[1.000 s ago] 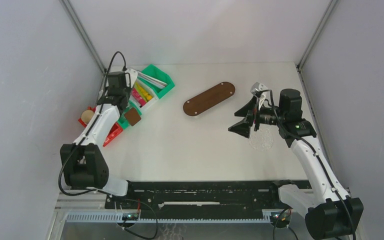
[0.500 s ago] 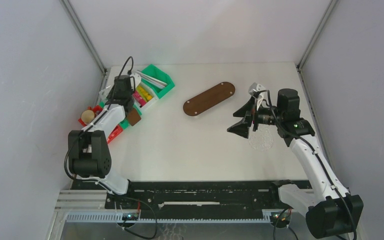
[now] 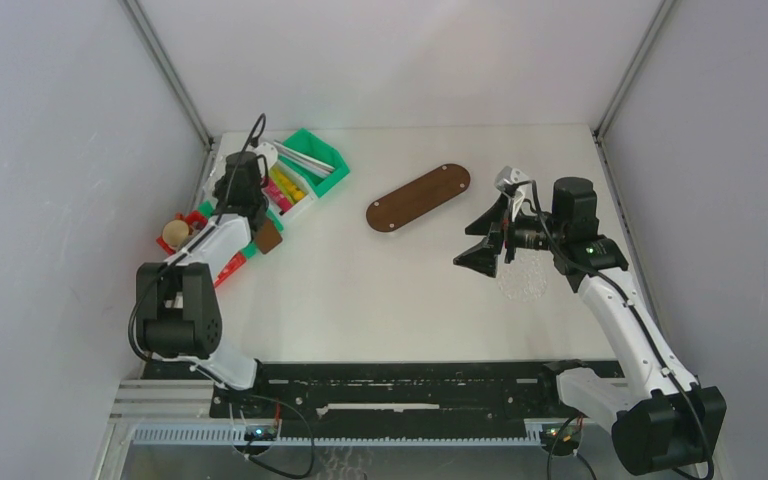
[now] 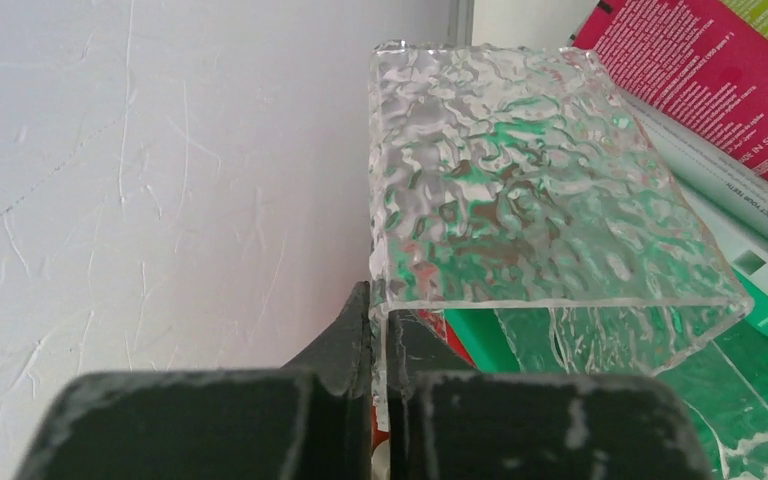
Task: Prepare toiletry sets of a toothbrush and toothpaste on the tray
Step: Pick up the toothpaste holder from the storage box, then place the toothpaste holder at the center of the board.
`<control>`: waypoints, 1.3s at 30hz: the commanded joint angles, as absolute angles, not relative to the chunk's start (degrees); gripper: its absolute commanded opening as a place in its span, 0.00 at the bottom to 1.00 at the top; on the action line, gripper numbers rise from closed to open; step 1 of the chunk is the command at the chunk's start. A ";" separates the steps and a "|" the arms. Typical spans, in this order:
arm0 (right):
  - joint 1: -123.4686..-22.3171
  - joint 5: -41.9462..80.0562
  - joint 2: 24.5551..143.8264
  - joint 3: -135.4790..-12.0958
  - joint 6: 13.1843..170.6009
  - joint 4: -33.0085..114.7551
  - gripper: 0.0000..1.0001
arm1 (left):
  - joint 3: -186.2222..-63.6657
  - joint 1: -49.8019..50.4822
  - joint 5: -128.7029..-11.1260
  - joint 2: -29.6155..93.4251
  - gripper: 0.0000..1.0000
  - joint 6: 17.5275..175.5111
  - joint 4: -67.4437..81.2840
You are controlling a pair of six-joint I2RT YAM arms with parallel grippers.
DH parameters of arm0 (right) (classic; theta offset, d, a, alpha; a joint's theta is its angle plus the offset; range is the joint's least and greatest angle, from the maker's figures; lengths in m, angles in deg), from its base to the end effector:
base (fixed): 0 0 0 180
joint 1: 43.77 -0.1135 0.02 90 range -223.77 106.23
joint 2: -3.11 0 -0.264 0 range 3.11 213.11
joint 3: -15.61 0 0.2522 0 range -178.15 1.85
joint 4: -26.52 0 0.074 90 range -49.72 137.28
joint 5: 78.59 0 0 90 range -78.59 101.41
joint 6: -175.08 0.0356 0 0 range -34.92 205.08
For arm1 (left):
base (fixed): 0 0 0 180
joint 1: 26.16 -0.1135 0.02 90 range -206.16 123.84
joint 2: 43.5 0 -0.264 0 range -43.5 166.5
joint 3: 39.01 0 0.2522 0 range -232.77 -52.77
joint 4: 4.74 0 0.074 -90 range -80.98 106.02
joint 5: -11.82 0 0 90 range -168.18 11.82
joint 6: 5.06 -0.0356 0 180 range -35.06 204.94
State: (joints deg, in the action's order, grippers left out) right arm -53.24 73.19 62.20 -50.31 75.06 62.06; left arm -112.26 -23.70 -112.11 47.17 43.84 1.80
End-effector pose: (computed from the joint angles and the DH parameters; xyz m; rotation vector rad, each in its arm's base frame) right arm 0.2064 0.0662 0.3264 -0.9512 1.6976 1.0921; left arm 0.3589 0.0045 0.2599 0.3773 2.0230 1.0152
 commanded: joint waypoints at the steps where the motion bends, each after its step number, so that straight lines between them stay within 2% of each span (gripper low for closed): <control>1: -53.52 73.87 61.78 -50.80 73.85 61.60 1.00 | -108.98 -22.75 -113.58 43.14 0.01 42.14 -3.73; 8: -53.52 74.17 61.46 -50.88 73.69 61.62 1.00 | -107.45 -20.31 -116.94 39.40 0.00 39.37 -7.36; 17: -53.54 74.77 61.36 -50.81 73.64 61.72 1.00 | -108.97 -14.11 -119.04 32.15 0.00 38.11 -5.03; 23: -52.95 74.56 60.89 -51.08 74.53 61.51 1.00 | -113.10 -1.37 -116.27 27.18 0.00 37.43 3.88; 27: -48.52 72.42 60.50 -52.34 76.09 62.13 1.00 | -111.32 8.82 -110.72 23.87 0.00 34.72 4.43; 33: -37.95 71.17 57.66 -52.07 80.29 60.38 1.00 | -103.20 20.11 -95.11 21.18 0.00 31.62 -3.20; 39: -31.36 62.35 56.64 -51.06 86.15 57.20 1.00 | -104.91 30.01 -97.17 30.52 0.00 30.67 -12.67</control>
State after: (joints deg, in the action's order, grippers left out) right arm -33.96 69.19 57.79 -50.34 80.98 61.49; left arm -104.19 25.19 -98.69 25.51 32.76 -2.16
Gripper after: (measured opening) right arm 1.000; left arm 0.039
